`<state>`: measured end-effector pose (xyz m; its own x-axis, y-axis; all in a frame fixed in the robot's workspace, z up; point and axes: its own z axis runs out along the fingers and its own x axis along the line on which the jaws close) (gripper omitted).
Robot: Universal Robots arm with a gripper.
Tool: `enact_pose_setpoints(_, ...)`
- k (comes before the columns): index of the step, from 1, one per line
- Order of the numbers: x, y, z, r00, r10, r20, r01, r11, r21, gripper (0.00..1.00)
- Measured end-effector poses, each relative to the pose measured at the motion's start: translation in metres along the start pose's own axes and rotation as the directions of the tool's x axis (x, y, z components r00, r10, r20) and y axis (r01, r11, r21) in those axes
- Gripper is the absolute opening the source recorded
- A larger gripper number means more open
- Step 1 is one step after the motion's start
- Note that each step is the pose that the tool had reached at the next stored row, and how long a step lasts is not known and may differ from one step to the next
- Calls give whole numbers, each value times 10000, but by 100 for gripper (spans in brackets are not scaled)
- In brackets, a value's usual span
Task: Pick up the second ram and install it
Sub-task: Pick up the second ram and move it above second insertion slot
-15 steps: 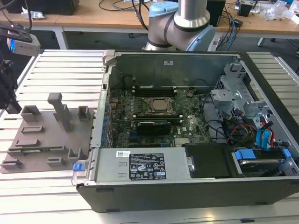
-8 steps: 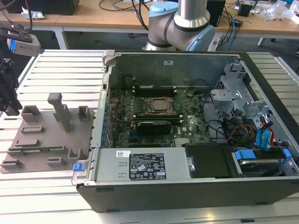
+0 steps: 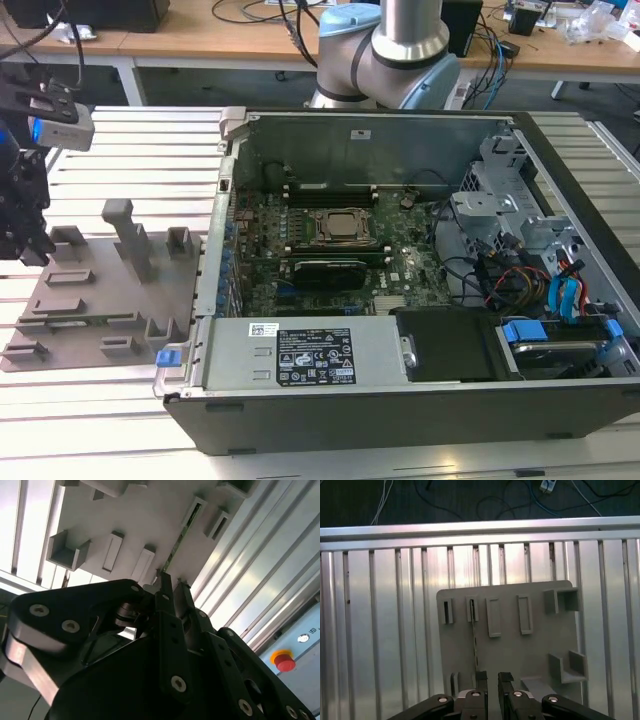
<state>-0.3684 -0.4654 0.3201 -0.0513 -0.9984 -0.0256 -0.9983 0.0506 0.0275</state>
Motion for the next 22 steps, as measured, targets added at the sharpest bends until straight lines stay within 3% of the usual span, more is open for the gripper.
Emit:
enact_pose_setpoints(3,40,-5,96,10000,0,2,0,10000,2,24)
enact_pose_setpoints(19,61,-19,558,10000,0,-3,0,10000,2,24)
enact_pose_setpoints(22,94,-23,657,10000,-2,-3,2,10000,3,24)
